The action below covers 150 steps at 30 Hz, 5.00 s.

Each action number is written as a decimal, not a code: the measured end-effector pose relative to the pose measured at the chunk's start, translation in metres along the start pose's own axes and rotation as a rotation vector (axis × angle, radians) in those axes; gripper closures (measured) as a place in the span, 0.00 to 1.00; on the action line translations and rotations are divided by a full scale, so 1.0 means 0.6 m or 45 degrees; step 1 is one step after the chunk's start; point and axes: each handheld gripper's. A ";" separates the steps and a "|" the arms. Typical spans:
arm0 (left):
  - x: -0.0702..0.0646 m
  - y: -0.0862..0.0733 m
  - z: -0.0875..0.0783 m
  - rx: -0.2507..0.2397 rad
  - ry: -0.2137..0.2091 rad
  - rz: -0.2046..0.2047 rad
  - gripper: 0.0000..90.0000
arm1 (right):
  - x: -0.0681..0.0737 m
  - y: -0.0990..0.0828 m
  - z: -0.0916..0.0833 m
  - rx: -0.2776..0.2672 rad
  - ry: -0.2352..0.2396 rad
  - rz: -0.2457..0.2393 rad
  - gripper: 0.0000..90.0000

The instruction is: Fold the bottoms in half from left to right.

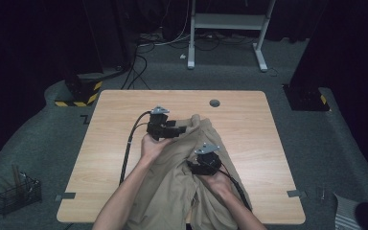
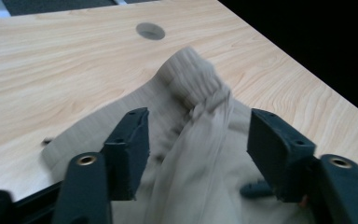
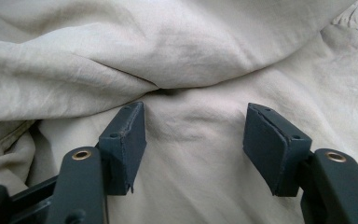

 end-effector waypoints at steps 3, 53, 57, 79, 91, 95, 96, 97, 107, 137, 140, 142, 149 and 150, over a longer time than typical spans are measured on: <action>0.002 -0.031 -0.015 0.042 -0.004 0.008 0.38 | -0.001 -0.002 -0.005 0.010 -0.015 -0.001 0.41; 0.058 -0.074 -0.017 0.228 0.090 -0.063 0.97 | -0.027 -0.030 -0.025 0.008 -0.053 0.080 0.43; 0.034 -0.045 -0.026 0.152 -0.014 -0.064 0.98 | -0.027 -0.029 -0.024 0.003 -0.051 0.076 0.43; -0.042 -0.033 -0.024 0.041 0.056 0.149 0.43 | -0.017 -0.026 -0.037 -0.014 -0.086 0.038 0.43; 0.020 -0.144 -0.027 0.167 0.189 0.022 0.34 | 0.000 -0.049 -0.052 -0.007 -0.052 0.005 0.43; 0.030 -0.152 0.000 0.230 0.259 -0.001 0.39 | -0.003 -0.047 -0.039 0.008 -0.024 0.038 0.42; 0.035 -0.151 0.010 0.253 0.282 -0.003 0.41 | -0.004 -0.045 -0.037 0.006 -0.026 0.038 0.42; 0.038 -0.150 0.015 0.266 0.290 -0.007 0.44 | -0.007 -0.040 -0.033 0.006 -0.027 0.044 0.42; 0.068 -0.100 0.035 0.287 0.372 -0.011 0.95 | -0.027 0.015 0.014 0.006 -0.077 0.096 0.42; 0.036 -0.076 0.070 0.255 0.304 -0.009 0.98 | -0.033 0.010 0.009 0.010 -0.060 0.099 0.41; 0.029 -0.069 0.038 0.150 0.239 -0.037 0.98 | -0.035 0.015 0.014 0.008 -0.067 0.101 0.41; 0.013 -0.066 0.009 0.090 0.201 -0.010 0.98 | -0.034 0.014 0.012 0.009 -0.068 0.104 0.41; -0.028 -0.074 0.005 0.124 0.088 0.099 0.90 | -0.025 0.003 -0.004 0.004 -0.063 0.090 0.43; -0.028 -0.078 0.008 0.125 0.088 0.090 0.86 | -0.026 -0.002 -0.011 -0.010 -0.067 0.100 0.43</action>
Point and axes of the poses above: each handheld gripper's, and its own axes: z roughly forward along the jaws, y roughly out of its top, x roughly to its left, and after that the axes turned 8 degrees about x, right-handed
